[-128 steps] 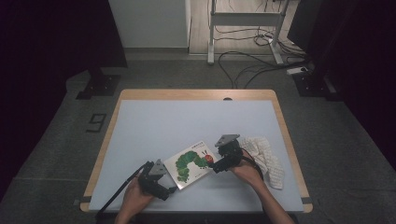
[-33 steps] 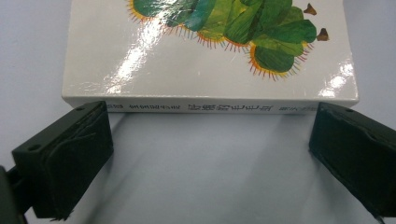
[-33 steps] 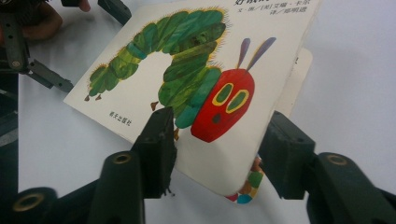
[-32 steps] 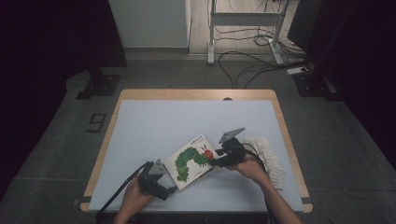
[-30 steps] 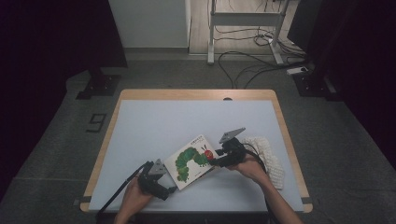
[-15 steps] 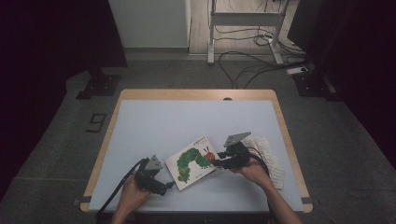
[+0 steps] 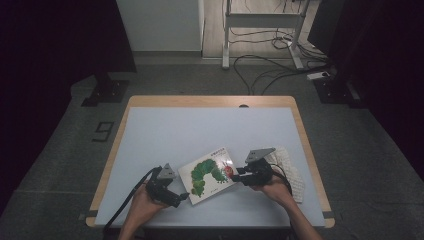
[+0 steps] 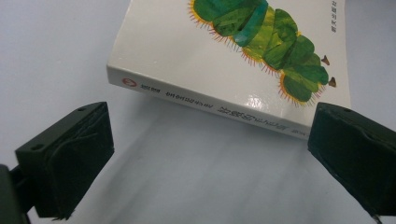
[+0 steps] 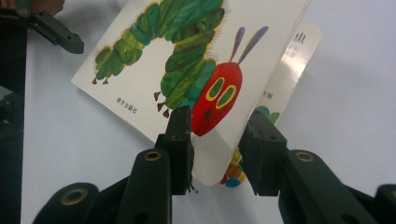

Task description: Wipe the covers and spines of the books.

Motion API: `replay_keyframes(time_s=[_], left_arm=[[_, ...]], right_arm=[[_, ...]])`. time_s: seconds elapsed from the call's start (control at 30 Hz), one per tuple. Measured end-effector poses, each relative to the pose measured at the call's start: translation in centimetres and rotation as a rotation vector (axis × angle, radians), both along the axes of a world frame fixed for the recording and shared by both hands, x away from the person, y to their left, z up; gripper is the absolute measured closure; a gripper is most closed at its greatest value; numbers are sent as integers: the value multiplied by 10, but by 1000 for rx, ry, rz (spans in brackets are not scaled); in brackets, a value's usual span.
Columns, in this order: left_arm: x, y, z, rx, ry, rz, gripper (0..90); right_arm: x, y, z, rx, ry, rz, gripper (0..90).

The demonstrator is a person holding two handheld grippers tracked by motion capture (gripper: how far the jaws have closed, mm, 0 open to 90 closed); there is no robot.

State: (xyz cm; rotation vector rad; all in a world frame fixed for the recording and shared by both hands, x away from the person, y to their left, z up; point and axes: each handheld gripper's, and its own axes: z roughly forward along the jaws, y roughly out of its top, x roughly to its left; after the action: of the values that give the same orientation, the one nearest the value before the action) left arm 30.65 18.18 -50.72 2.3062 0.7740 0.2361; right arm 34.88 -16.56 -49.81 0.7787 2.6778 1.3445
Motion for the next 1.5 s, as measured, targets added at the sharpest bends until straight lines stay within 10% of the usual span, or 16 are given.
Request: replay_keyframes(time_s=[0.33, 0.73, 1.13, 1.5], left_arm=[[4, -8, 2, -53, 35, -56, 66], [-1, -16, 12, -78, -15, -71, 237], [-5, -16, 23, -80, -75, -89, 378], [-4, -15, 36, -90, -67, -121, 497]], right_arm=[[-10, -8, -6, 7, -20, -6, 667], [-11, -11, -13, 17, -9, -11, 658], [0, -6, -5, -18, -18, -65, 356], [18, 6, 5, 52, 12, -65, 377]])
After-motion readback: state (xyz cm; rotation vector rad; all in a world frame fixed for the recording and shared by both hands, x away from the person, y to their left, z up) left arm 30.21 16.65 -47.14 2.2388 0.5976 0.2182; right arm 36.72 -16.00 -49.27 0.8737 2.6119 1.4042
